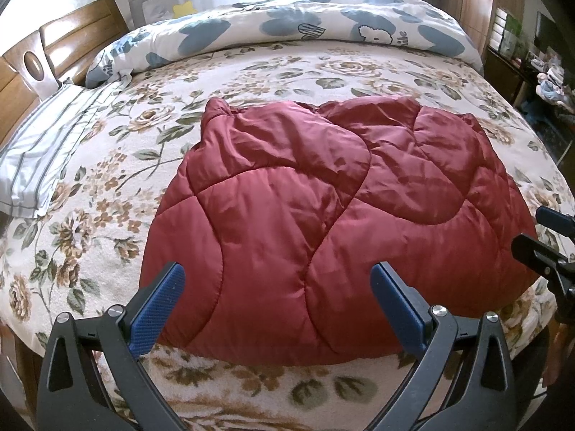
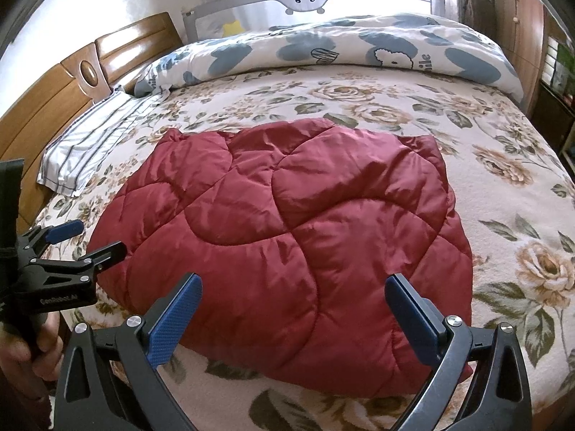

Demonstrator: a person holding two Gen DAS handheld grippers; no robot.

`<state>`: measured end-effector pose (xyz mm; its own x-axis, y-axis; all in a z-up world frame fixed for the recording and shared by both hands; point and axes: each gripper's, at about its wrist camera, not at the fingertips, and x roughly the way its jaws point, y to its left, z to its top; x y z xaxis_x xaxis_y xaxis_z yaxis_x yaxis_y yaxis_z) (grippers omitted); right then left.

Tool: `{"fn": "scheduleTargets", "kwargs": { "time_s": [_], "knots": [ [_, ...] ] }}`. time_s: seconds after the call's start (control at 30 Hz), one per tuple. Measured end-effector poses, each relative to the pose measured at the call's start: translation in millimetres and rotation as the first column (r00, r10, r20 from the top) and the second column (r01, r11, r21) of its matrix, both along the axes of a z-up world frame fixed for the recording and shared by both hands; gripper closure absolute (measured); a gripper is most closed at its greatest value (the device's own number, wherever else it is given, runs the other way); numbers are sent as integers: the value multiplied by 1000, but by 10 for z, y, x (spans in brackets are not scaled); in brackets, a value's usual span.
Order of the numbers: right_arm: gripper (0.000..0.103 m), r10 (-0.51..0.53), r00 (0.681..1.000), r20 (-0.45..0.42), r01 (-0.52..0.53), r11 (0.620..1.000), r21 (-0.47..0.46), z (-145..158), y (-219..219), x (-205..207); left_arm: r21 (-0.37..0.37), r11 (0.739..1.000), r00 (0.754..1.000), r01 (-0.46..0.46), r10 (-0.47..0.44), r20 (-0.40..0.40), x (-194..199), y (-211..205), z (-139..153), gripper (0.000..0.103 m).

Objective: Fold large clothes

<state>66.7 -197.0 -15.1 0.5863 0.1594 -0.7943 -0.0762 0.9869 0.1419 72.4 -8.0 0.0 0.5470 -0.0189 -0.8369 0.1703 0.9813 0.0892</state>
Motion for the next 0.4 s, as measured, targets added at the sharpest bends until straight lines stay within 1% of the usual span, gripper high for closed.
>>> {"fn": "scheduleTargets", "kwargs": {
  "time_s": [0.4],
  "knots": [
    [1, -3, 1000, -1, 3, 1000, 2, -12, -12, -21, -12, 1000, 1000, -16, 16, -10, 57, 11, -3, 0]
  ]
}}
